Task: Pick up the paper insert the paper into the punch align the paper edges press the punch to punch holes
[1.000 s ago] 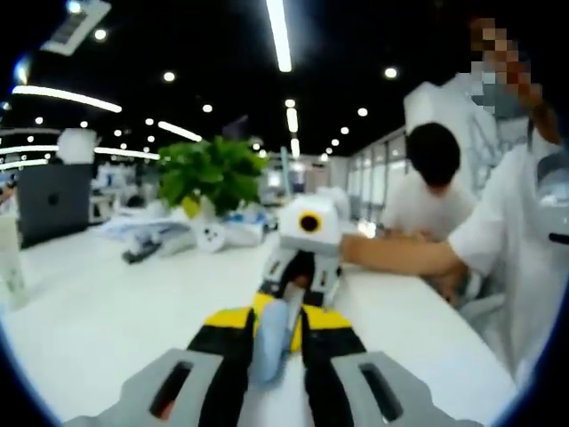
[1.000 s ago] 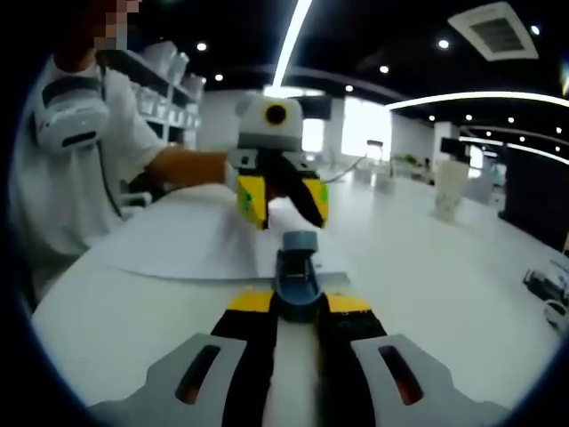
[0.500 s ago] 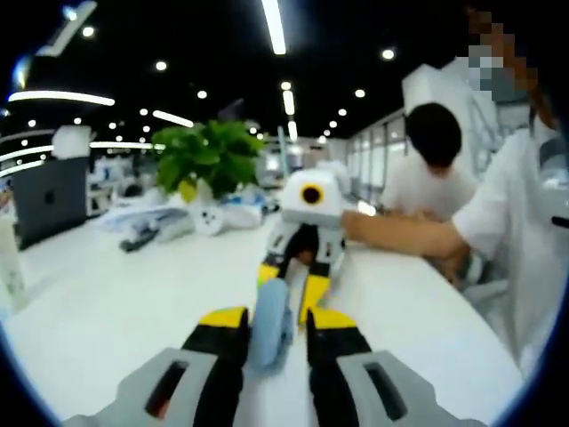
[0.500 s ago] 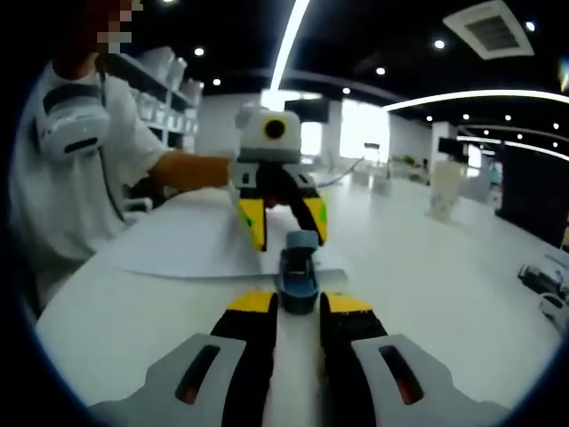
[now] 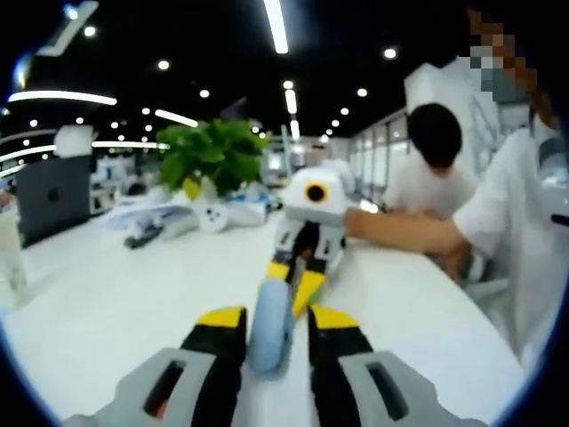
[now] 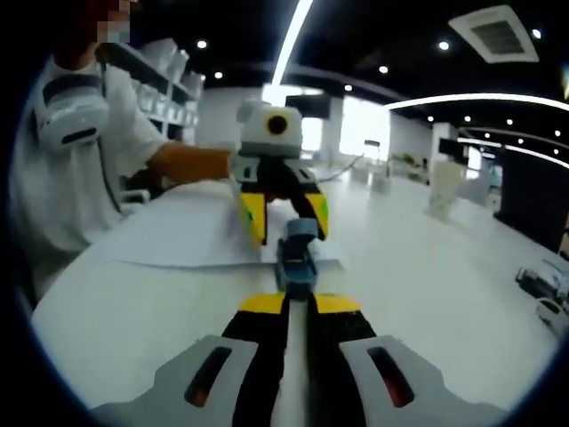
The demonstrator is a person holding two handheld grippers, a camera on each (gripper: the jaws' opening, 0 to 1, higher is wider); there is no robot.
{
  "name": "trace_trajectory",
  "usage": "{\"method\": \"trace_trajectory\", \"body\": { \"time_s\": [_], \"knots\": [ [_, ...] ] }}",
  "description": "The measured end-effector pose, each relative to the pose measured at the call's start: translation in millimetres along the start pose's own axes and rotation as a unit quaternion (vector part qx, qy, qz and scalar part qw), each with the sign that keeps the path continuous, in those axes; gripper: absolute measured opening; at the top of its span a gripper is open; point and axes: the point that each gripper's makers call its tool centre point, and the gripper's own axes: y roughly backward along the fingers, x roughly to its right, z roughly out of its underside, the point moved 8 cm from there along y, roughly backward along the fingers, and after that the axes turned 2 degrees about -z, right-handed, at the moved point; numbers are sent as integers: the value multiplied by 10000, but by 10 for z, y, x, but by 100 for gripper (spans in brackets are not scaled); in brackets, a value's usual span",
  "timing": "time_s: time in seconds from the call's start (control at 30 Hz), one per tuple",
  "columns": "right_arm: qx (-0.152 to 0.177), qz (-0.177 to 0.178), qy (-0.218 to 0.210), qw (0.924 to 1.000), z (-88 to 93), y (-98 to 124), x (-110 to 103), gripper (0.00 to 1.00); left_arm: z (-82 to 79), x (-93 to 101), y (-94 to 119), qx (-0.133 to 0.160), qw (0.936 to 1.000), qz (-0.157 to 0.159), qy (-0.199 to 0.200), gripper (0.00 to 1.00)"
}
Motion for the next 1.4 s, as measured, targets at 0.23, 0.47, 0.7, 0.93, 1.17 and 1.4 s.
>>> {"method": "trace_trajectory", "body": {
  "time_s": [0.23, 0.47, 0.7, 0.93, 1.17, 1.4],
  "knots": [
    [98, 98, -223, 9997, -2, 44, 65, 21, 31, 13, -81, -221, 9996, 63, -131, 31],
    [122, 153, -301, 9994, 2, 48, 76, 22, 98, 23, -182, -259, 9995, 104, -117, 29],
    [141, 199, -367, 9990, -1, 50, 85, 25, 166, 52, -198, -226, 9996, 144, -34, 25],
    [171, 214, -404, 9988, -12, 40, 78, 25, 162, 12, -182, -121, 9998, 135, 21, 25],
    [380, 237, -536, 9976, -43, 84, 74, 25, 195, 4, -167, 29, 9997, 175, 168, 25],
    [1097, 560, -1063, 9867, -168, 207, 62, 18, 209, 99, -146, 82, 9997, 174, 172, 25]
  ]
}}
